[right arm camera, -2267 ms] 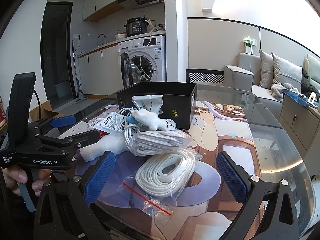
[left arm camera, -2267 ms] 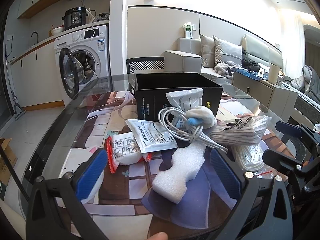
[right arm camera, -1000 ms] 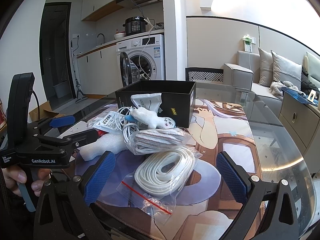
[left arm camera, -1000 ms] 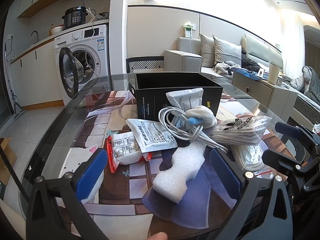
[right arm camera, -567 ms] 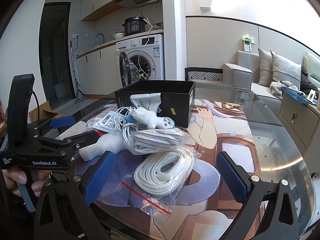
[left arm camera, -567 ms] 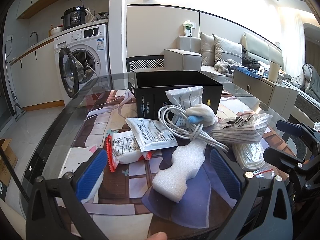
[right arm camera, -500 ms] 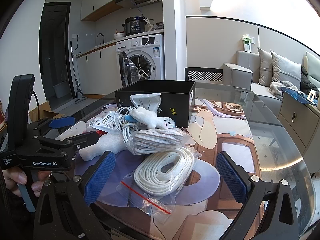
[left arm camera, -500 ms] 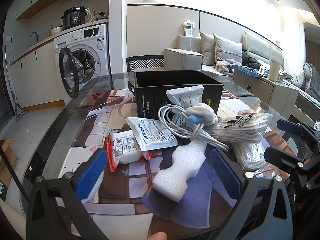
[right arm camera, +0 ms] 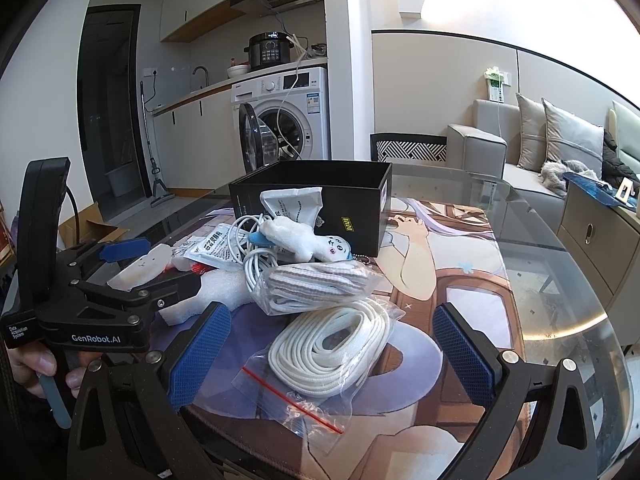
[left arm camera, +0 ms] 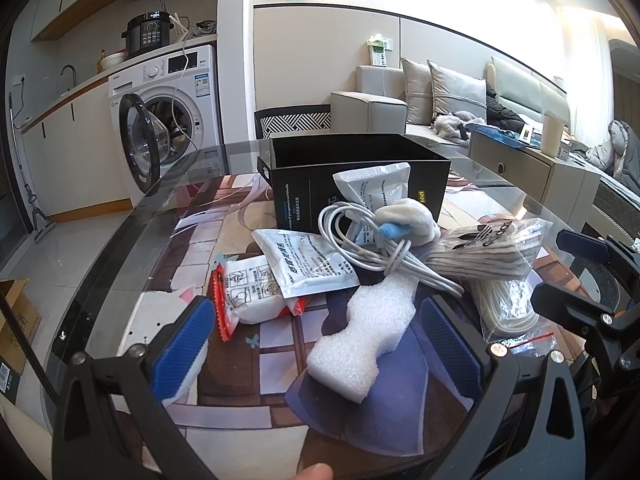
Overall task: Organize soft objects
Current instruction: 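Grasp the white foam piece with the left tool while the right tool grasps the striped cloth bag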
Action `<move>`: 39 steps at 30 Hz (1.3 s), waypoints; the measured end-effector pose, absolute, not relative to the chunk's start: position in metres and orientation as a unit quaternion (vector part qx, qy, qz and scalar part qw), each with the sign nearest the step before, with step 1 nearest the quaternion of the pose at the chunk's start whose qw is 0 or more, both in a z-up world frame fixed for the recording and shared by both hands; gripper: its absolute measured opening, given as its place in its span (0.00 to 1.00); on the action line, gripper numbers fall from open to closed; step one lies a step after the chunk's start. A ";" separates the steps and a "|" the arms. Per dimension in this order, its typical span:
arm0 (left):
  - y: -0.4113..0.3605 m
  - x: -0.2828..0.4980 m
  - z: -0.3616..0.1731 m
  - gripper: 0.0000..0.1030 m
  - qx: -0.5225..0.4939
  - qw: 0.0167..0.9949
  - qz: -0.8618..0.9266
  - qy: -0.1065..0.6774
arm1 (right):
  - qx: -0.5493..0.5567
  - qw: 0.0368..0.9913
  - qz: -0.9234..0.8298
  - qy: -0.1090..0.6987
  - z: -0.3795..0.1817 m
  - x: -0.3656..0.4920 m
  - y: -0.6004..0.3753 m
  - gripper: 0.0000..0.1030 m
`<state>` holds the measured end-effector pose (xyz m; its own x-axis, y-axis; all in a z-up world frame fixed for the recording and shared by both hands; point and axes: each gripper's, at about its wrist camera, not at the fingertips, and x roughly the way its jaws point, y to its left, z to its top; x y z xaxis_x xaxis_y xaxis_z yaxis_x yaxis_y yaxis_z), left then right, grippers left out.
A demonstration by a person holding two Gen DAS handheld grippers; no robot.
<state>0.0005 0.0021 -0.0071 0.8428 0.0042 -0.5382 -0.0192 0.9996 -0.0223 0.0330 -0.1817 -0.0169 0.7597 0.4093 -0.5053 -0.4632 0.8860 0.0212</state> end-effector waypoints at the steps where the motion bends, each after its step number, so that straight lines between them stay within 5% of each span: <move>1: 0.002 0.000 -0.007 1.00 -0.013 0.960 0.006 0.281 | -0.052 0.936 0.232 0.258 -0.017 0.034 -0.181 1.00; 20: 0.001 0.009 -0.012 1.00 0.000 0.953 -0.012 0.304 | -0.068 0.928 0.233 0.283 -0.019 0.058 -0.162 0.99; 39: -0.005 0.012 -0.014 0.99 0.023 0.950 -0.033 0.310 | -0.084 0.915 0.251 0.305 -0.027 0.080 -0.144 0.60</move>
